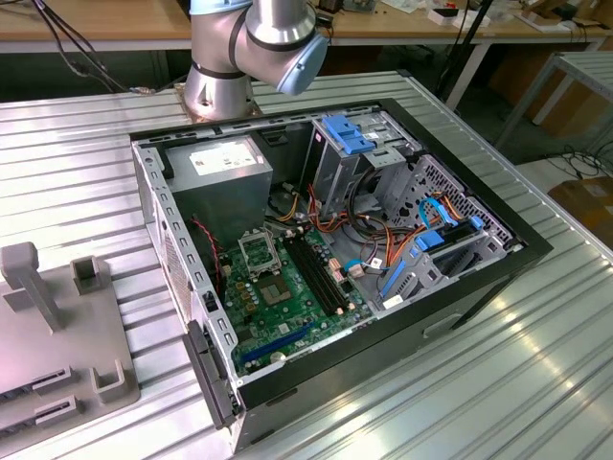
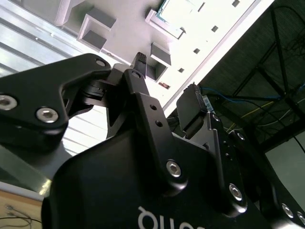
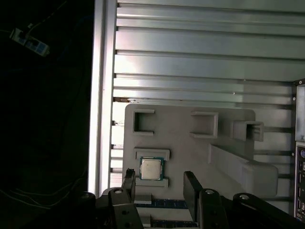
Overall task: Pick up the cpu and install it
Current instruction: 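Pick up the cpu and move it towards the insertion slot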
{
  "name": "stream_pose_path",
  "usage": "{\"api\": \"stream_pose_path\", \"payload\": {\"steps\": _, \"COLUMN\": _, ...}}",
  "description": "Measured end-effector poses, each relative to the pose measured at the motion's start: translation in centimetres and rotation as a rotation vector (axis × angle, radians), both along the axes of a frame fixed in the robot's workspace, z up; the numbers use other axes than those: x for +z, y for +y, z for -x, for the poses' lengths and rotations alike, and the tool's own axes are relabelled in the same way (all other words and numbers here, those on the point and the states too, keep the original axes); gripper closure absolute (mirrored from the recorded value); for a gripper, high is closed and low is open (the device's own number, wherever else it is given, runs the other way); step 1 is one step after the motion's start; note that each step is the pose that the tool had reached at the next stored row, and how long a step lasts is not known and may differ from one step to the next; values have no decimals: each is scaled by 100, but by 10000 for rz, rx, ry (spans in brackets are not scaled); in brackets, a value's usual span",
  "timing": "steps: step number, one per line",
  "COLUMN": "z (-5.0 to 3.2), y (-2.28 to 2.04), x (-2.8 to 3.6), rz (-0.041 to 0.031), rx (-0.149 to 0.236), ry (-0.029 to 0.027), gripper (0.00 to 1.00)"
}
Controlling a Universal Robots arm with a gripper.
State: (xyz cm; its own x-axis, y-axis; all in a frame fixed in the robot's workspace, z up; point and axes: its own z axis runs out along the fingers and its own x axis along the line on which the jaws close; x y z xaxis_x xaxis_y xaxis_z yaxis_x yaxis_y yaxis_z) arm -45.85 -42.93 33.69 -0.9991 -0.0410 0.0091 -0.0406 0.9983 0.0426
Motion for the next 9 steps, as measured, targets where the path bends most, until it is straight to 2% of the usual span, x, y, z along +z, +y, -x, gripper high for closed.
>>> {"api": "stream_pose_path", "payload": {"steps": 9, "z": 0, "y": 0, "x": -9, "rz": -1, "rx": 0, "ry": 0, "gripper": 47}}
